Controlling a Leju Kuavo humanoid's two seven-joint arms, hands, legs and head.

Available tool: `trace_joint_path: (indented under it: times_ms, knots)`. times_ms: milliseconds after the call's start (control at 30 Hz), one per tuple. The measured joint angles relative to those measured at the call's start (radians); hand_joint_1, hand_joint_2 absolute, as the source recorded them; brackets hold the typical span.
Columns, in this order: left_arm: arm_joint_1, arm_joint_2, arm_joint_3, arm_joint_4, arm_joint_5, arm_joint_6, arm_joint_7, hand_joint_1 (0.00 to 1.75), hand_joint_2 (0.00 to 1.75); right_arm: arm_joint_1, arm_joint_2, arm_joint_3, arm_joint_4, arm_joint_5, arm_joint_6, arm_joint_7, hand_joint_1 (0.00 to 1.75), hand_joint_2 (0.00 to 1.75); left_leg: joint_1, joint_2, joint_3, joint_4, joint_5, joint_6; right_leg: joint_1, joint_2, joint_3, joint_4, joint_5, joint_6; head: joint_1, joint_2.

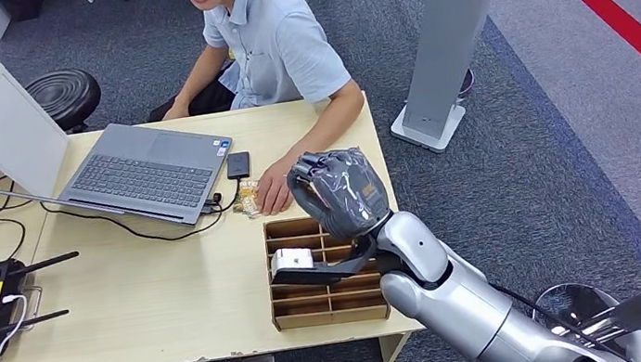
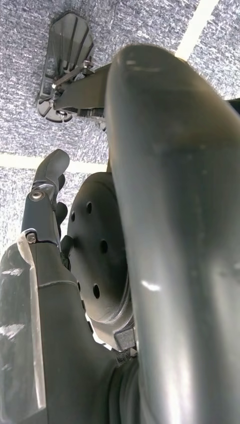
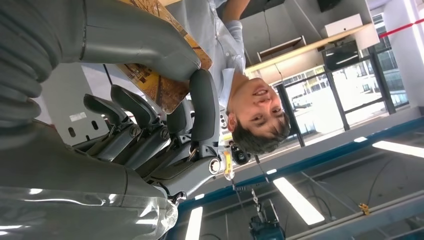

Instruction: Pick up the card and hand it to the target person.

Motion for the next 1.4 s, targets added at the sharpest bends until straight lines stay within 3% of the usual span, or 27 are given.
trace_joint_path:
  times_ms: [200,367,467,767,867,1000,1200,1400]
  knots:
    - [-0.001,0.002,0.000,0.000,-0.006,0.009,0.002,0.00,0.00,-0.038,0.014,0.000,0.034,-0.009,-0.060,-0.051,1.75,1.75,0.000,0.000,0.000,0.000,0.000,0.000,0.000,0.000,0.000,0.000,0.000,0.000,0.001,0.000]
    - [-0.005,-0.028,-0.005,-0.007,-0.050,0.160,-0.042,0.00,0.00,-0.096,0.041,0.001,0.069,-0.009,-0.084,-0.085,1.75,1.75,0.000,0.000,0.000,0.000,0.000,0.000,0.000,0.000,0.000,0.000,0.000,0.000,0.001,0.000]
    - [-0.008,-0.040,-0.015,-0.015,-0.069,0.188,-0.067,0.00,0.00,-0.152,0.064,0.000,0.103,-0.036,-0.115,-0.113,1.75,1.75,0.000,0.000,0.000,0.000,0.000,0.000,0.000,0.000,0.000,0.000,0.000,0.000,0.002,0.000]
    - [-0.015,-0.016,-0.023,-0.022,-0.098,0.132,-0.081,0.00,0.00,-0.310,0.207,-0.002,0.324,-0.099,-0.150,-0.177,1.75,1.75,0.002,0.000,0.000,0.000,0.000,0.000,0.001,0.000,0.000,0.001,0.000,0.000,-0.001,0.000]
    - [-0.016,-0.010,-0.023,-0.022,-0.098,0.122,-0.069,0.00,0.00,-0.337,0.262,0.007,0.402,-0.127,-0.131,-0.165,1.75,1.75,0.002,0.000,-0.001,0.000,0.000,-0.001,0.002,0.000,0.000,0.002,0.000,-0.001,-0.001,0.000]
    - [-0.014,-0.001,-0.023,-0.021,-0.066,0.041,-0.009,0.00,0.00,-0.364,0.314,0.042,0.489,-0.178,-0.072,-0.129,1.75,1.75,0.002,0.000,-0.001,0.000,0.000,-0.001,0.001,0.000,0.000,0.001,0.000,-0.001,0.000,0.000]
    - [-0.011,0.012,-0.023,-0.018,-0.057,0.004,0.005,0.00,0.00,-0.383,0.354,0.120,0.569,-0.234,0.030,-0.083,1.75,1.75,0.002,0.000,-0.001,0.000,0.000,-0.001,0.001,0.000,0.000,0.001,0.000,-0.001,0.002,0.000]
    - [-0.010,0.016,-0.023,-0.018,-0.053,-0.003,0.015,0.00,0.00,-0.384,0.372,0.208,0.606,-0.265,0.048,-0.050,1.75,1.75,0.002,0.000,-0.001,0.000,0.000,-0.001,0.001,0.000,-0.001,0.001,0.000,-0.001,0.000,0.000]
